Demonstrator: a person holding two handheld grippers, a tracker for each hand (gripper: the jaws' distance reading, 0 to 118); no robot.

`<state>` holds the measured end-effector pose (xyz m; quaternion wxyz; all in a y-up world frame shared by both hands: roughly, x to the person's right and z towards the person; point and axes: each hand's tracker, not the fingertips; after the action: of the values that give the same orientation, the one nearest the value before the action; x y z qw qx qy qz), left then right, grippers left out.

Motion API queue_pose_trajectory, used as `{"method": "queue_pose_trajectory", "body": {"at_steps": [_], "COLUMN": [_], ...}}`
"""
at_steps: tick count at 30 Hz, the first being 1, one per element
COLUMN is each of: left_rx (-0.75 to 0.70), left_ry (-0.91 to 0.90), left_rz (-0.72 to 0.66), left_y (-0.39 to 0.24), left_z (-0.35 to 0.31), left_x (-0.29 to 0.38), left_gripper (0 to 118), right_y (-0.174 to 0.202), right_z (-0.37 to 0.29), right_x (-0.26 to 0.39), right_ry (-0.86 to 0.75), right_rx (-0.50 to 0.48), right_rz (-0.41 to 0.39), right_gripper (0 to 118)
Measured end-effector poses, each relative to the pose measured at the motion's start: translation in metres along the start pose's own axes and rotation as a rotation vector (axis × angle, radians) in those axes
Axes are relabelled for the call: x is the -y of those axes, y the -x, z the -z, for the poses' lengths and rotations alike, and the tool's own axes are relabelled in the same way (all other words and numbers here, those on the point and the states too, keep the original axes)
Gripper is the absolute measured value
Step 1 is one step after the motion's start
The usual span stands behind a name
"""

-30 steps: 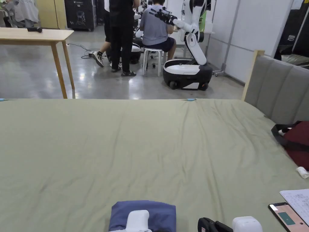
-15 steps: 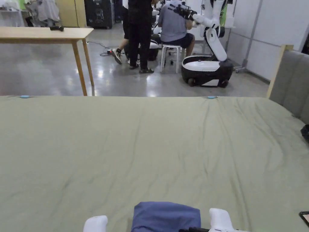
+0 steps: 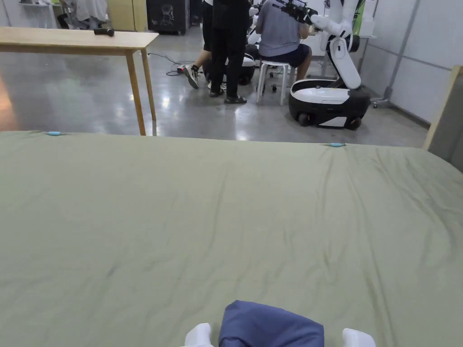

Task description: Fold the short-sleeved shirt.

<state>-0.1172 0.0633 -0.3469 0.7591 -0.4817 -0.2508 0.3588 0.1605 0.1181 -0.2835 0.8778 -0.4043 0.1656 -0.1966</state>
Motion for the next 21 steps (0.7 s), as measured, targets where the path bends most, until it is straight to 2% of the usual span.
{"method": "queue_pose_trajectory", "body": {"at_steps": [2, 3, 5, 8, 12, 17, 21], "left_rx": [0.069, 0.042, -0.068, -0.125, -0.283, -0.417, -0.540], "left_ry": [0.025, 0.023, 0.012, 0.001, 0.033, -0.003, -0.083], "left_rz": [-0.037, -0.005, 0.147, 0.175, 0.256, 0.165, 0.134], "left_y": [0.002, -0.004, -0.010, 0.002, 0.048, 0.138, 0.197], "left_z": [-0.008, -0.016, -0.040, -0.095, -0.169, -0.272, -0.347], "left_x": [-0.006, -0.007, -0.014, -0.036, -0.074, -0.118, -0.147], "left_gripper": [29, 29, 29, 29, 29, 29, 29], "right_y": [0.007, 0.012, 0.024, 0.043, 0.072, 0.114, 0.134], "right_z": [-0.010, -0.014, -0.023, -0.029, -0.030, -0.023, -0.014], "right_x": [0.000, 0.001, 0.003, 0.005, 0.010, 0.019, 0.025], "right_ry": [-0.041, -0.055, -0.075, -0.074, -0.088, -0.084, -0.071], "right_rx": [-0.004, -0.001, 0.013, 0.017, -0.005, -0.050, -0.065], "right_rz": [-0.038, -0.064, -0.124, -0.134, -0.146, -0.176, -0.205], "right_gripper": [5, 5, 5, 5, 5, 5, 5]}}
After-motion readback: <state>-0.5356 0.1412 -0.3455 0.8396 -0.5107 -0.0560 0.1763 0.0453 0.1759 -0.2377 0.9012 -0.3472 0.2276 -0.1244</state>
